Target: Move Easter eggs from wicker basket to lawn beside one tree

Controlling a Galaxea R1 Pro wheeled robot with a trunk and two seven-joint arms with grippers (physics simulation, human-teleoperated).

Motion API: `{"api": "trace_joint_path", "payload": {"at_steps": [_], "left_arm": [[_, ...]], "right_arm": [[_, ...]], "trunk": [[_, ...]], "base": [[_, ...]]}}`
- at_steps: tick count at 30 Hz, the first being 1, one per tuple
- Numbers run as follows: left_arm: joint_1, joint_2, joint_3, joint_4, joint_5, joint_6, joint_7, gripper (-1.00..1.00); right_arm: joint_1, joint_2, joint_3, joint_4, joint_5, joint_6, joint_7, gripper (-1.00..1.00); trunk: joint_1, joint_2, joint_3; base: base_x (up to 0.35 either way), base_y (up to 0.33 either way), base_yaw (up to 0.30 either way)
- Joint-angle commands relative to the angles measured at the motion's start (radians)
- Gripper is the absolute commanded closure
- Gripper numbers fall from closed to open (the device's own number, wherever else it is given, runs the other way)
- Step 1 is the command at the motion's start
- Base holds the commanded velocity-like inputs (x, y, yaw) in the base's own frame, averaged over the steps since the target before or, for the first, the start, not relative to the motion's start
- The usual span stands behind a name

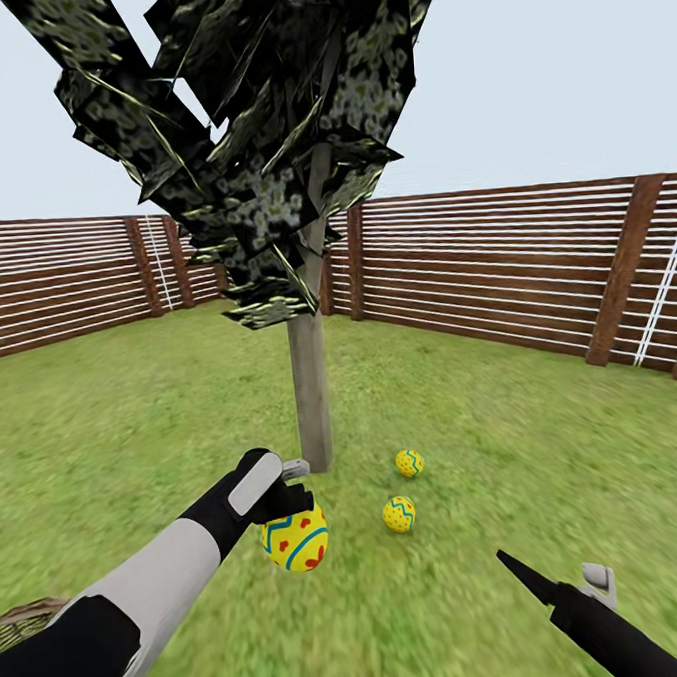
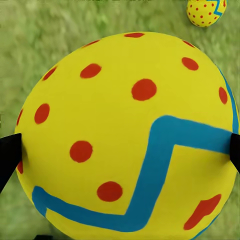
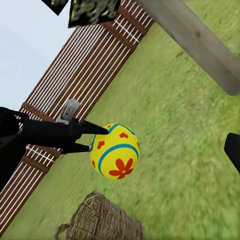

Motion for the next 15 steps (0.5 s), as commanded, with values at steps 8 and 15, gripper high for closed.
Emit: {"api": "trace_joint_path", "payload": {"at_steps": [8, 15], "left_arm": [[-0.001, 0.000, -0.005, -0.001, 0.009, 0.000, 0.009, 1.00], [-0.001, 0.001, -0.005, -0.001, 0.009, 0.000, 0.009, 1.00]], "right_arm": [[0.000, 0.001, -0.001, -0.011, -0.005, 0.006, 0.003, -1.00], [0.000, 0.002, -0.001, -0.011, -0.007, 0.005, 0.012, -1.00]], "trunk": [[-0.031, 0.056, 0.024], [-0.058, 0.105, 0.046]], "base": [[0.000, 0.000, 0.000], [0.000, 0.000, 0.000]]}}
